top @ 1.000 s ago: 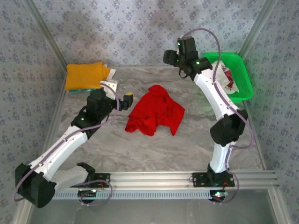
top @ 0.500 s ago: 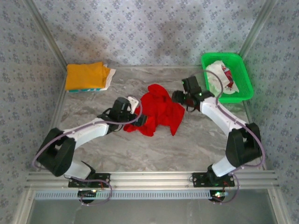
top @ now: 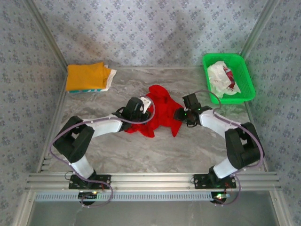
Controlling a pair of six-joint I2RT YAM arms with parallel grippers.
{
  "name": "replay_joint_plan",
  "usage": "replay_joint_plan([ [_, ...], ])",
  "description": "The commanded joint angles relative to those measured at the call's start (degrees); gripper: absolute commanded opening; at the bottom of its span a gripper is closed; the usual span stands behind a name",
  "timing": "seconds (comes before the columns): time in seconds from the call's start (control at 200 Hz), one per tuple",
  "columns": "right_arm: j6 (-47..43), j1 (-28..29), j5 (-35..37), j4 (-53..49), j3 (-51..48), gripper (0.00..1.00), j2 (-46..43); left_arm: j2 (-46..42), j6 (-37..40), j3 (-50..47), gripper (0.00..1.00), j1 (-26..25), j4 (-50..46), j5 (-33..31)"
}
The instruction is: Fold and stack the t-shirts
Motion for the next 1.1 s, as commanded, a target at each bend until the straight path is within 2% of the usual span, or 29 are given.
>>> replay_joint_plan([
  [0.0, 0.7, -0.8, -3.7, 4.9, 0.3, 0.40, 3.5, -1.9, 1.5, 0.2, 0.07, 0.8, 2.1, -5.4],
  [0.03, 0.7, -0.8, -4.2, 5.1, 0.6, 0.31, 4.1, -2.4, 1.6, 0.4, 0.00, 0.9, 1.6, -6.3],
  [0.075, 0.8, -1.0, -4.5, 5.5, 0.9, 0.19, 4.3, -3.6, 1.8, 0.3, 0.00, 1.1, 1.0, -7.6],
  [0.13, 0.9, -1.0, -4.6, 5.5, 1.2, 0.10, 3.7, -5.7, 2.4, -0.3, 0.00, 1.3, 1.0, -8.2],
  [0.26, 0.5, -1.6, -1.9, 3.5, 0.6, 0.00, -0.6, -12.9, 2.6, -2.6, 0.00, 2.6, 0.2, -11.1],
  [0.395, 0.6, -4.3, -1.1, 2.6, -1.4, 0.00, -7.0, -22.0, 1.8, -7.0, 0.00, 5.1, 0.4, -13.5],
  [0.51, 0.2, -6.5, -1.3, 0.1, -1.3, 0.00, -11.7, -29.3, 1.2, -10.2, 0.00, 8.0, 0.1, -12.7],
  [0.64, -2.6, -6.6, -1.8, -2.9, -0.4, 0.00, -12.7, -34.5, 2.4, -11.2, 0.00, 9.2, -2.3, -13.6],
  [0.725, -1.9, -6.5, -2.5, -2.3, -2.0, 0.30, -10.8, -36.3, 1.4, -12.4, 0.00, 10.6, -3.0, -17.7],
  [0.774, -1.5, -6.5, -3.3, -1.8, -2.9, 0.40, -9.1, -36.8, -0.9, -13.4, 0.00, 12.7, -3.5, -19.9],
  [0.844, -1.1, -6.2, -4.5, -0.2, -3.7, 0.52, -6.2, -37.4, -3.8, -14.5, 0.00, 16.9, -4.4, -15.0],
  [0.969, 0.2, -4.9, -9.3, 3.3, -3.8, 0.59, -0.3, -37.8, -5.1, -16.2, 0.00, 18.5, -3.3, -13.1],
  [1.094, 1.8, -1.5, -11.2, 5.4, -2.5, 0.61, 4.0, -36.8, -5.3, -15.4, 0.00, 18.5, -4.6, -13.1],
])
